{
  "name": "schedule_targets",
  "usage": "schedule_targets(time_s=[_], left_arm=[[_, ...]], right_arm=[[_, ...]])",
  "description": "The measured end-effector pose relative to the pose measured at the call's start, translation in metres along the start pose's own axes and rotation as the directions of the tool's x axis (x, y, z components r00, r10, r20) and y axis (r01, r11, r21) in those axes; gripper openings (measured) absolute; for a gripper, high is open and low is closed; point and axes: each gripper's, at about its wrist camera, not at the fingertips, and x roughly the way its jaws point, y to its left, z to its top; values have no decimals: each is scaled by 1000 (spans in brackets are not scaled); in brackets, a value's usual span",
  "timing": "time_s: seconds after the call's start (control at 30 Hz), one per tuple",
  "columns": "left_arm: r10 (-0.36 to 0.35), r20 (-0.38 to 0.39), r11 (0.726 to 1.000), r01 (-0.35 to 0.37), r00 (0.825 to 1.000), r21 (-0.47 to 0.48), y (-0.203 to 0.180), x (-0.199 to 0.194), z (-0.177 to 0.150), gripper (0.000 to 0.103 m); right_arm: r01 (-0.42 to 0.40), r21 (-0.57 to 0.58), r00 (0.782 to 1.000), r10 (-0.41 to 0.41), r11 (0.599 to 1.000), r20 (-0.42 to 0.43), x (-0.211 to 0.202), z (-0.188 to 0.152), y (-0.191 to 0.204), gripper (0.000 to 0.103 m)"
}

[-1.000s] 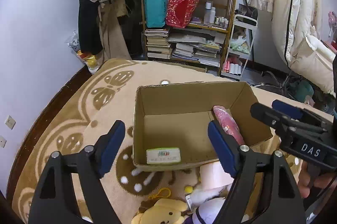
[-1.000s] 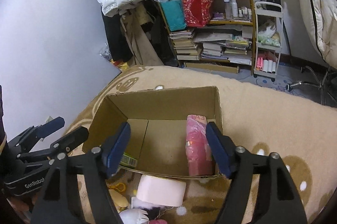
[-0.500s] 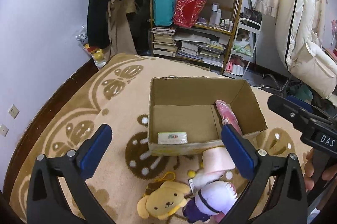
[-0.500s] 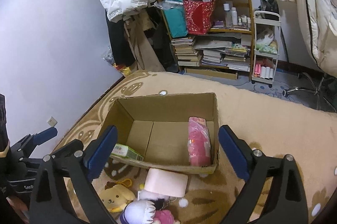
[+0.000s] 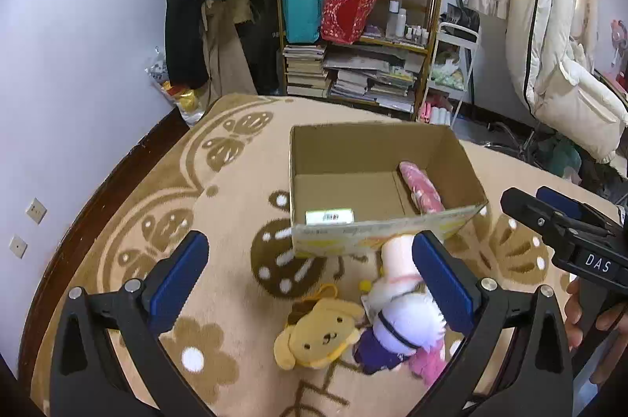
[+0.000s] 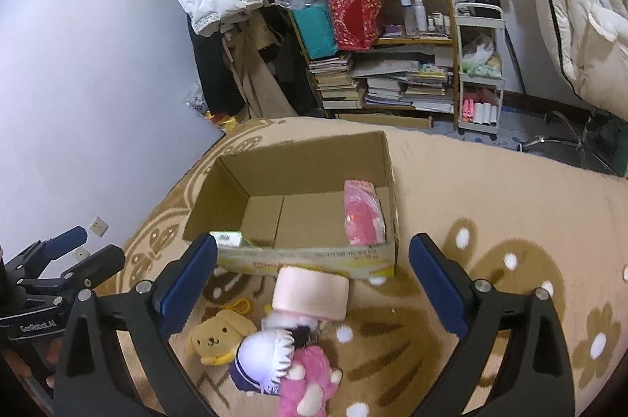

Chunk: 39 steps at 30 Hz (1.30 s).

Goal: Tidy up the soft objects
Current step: 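Withdraw both tools from the box and move them toward the plush toys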

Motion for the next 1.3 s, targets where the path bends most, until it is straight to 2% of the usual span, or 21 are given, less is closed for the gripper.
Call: schedule_targets(time_s=[0.3,0.57,0.87,1.03,1.13,1.3], left_arm=[[-12,-47,999,10,999,-42,11,6,-25,102],[-21,-109,996,12,994,-86,24,24,-43,102],[-51,-173,987,24,984,-156,42,48,-61,102],[-40,-195,990,12,980,-139,42,57,-68,102],[-64,-201,990,37,978,-138,40,62,-71,102],[-90,-250,987,53,964,-154,35,77,-77,102]], right_arm=[[-4,59,999,6,998,-43,4,-25,-8,103],[-30,63,996,35,998,-84,14,-47,-7,103],[-52,16,991,54,999,-119,26,-72,-1,103],[-47,-9,989,45,999,-138,35,-84,4,103],[-64,-31,988,59,997,-139,37,-88,11,103],[-67,-78,984,53,995,-167,46,-99,22,103]])
